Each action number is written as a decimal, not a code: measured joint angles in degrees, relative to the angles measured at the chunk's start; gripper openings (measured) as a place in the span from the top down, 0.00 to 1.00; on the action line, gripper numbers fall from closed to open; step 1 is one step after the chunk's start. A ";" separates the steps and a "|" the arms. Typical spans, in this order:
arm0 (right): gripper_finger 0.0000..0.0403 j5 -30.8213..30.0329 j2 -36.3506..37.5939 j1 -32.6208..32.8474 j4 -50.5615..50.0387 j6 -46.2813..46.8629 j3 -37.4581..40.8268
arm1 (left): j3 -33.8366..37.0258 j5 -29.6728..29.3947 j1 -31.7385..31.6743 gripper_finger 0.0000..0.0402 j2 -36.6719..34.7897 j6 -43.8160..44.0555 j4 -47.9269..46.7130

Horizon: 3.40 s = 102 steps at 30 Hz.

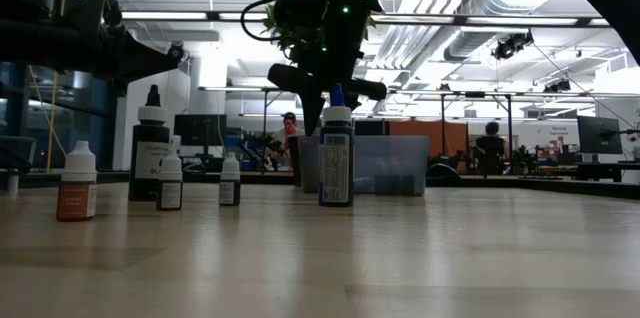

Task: Pick & Place food coloring
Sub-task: Put the big pink food coloring bottle into the black bin, then put the small red food coloring bottle into the black bin

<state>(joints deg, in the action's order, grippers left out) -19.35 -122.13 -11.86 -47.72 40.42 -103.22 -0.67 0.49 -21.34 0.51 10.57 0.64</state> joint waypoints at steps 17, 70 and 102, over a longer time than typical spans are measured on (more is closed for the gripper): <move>0.43 -4.28 5.29 0.04 -3.97 2.62 0.00 | 0.00 0.00 0.00 1.00 -0.02 0.00 0.00; 1.00 -12.83 70.75 21.35 1.66 1.93 47.32 | 0.00 0.00 0.00 1.00 -0.02 0.02 0.00; 1.00 3.57 116.62 20.82 49.58 -27.55 94.03 | 0.00 0.00 -0.01 1.00 -0.01 0.01 0.00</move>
<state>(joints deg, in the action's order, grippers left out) -15.78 -5.51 8.96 1.85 12.88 -9.19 -0.67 0.49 -21.35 0.50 10.58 0.64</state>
